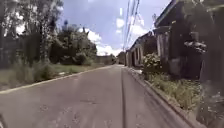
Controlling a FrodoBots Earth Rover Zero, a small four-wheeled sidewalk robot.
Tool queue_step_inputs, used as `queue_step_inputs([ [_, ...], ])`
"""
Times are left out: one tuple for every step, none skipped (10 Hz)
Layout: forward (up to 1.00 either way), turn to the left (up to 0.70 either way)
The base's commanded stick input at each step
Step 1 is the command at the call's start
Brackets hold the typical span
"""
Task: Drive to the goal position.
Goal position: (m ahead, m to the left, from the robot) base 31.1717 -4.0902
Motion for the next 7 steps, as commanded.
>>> queue_step_inputs([
  [0.7, 0.01],
  [0.7, 0.01],
  [0.7, 0.01],
  [0.7, 0.01],
  [0.7, 0.01],
  [0.7, 0.01],
  [0.7, 0.01],
])
